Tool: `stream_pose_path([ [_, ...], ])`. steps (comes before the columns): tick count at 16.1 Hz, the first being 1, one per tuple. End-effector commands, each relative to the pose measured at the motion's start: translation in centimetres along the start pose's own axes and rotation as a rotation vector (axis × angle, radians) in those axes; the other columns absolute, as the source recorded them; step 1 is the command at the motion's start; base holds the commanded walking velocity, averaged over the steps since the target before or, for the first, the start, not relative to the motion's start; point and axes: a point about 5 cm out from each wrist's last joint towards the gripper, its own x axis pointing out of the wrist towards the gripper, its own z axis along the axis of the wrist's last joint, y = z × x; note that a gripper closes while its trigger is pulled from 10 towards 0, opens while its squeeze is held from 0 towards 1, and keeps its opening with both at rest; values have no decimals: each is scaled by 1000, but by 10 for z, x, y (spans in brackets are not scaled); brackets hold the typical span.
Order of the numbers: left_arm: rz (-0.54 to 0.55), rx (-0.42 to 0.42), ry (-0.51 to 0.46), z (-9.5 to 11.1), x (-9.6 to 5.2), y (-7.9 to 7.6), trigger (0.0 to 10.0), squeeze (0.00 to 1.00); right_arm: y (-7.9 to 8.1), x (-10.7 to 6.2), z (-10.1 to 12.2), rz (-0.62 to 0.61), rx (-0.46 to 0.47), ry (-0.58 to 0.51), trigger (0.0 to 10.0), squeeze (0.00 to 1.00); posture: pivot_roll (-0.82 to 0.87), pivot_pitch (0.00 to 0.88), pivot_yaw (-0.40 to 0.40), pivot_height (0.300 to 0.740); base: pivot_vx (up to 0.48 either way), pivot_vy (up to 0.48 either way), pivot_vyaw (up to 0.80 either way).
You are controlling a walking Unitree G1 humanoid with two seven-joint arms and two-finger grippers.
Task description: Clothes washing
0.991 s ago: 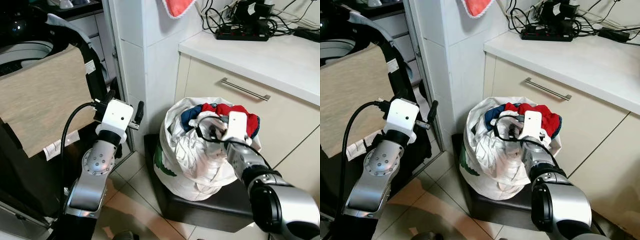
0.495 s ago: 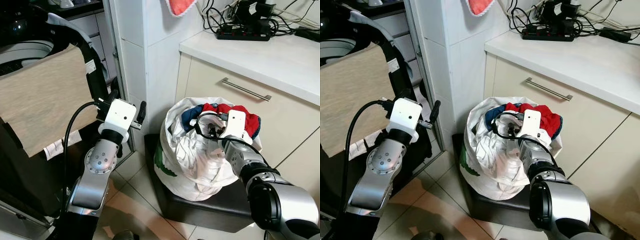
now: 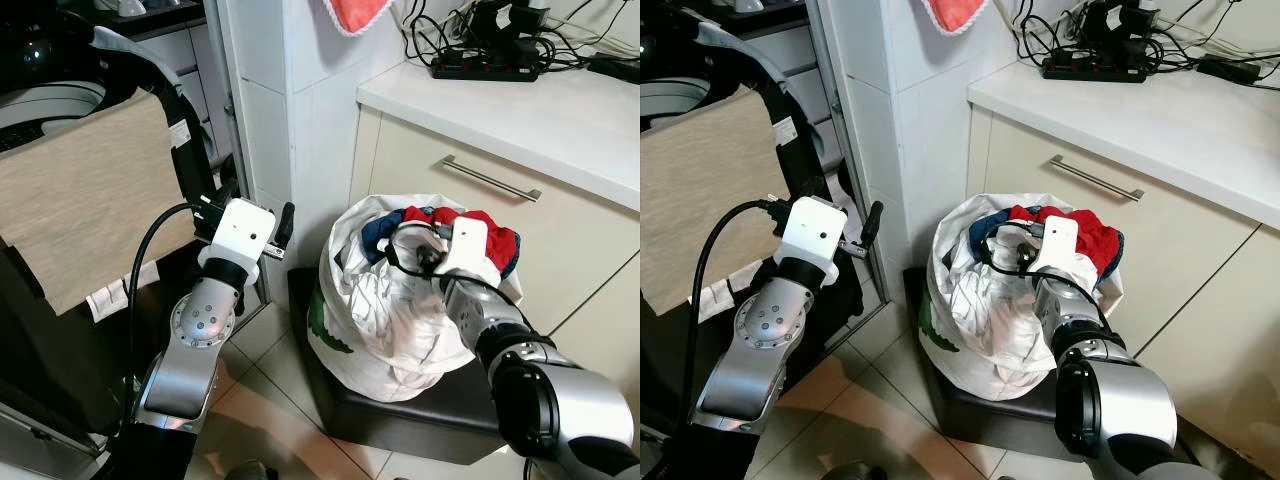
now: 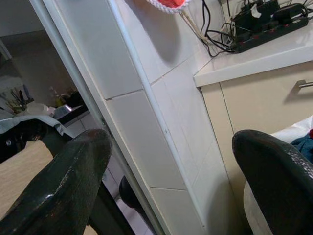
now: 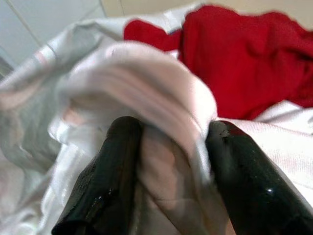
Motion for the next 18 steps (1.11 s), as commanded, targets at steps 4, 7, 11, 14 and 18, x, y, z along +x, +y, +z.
stream_pose_path([
  [4, -9, 15, -4, 1, 4, -1, 10000, 0, 13, 0, 27, 36, -200, -162, 0, 0, 7, 0, -2, 740, 0, 0, 0],
  [7, 0, 15, 3, -1, 6, 0, 10000, 0, 26, -5, 60, 70, -337, -394, 0, 0, 3, 0, -12, 740, 0, 0, 0],
  [11, 13, 16, -1, -1, 10, -1, 10000, 0, 36, -21, 104, 139, -422, -683, 0, 0, -18, 0, -22, 740, 0, 0, 0],
  [14, 11, 17, -3, -1, 12, -2, 10000, 0, 33, -9, 77, 160, -181, -467, 10000, 0, -28, 0, -20, 740, 0, 0, 0],
  [18, -11, 25, -7, 0, 10, -3, 10000, 0, 57, -12, 53, 274, -5, -437, 10000, 1000, -14, 0, 4, 740, 0, 0, 0],
])
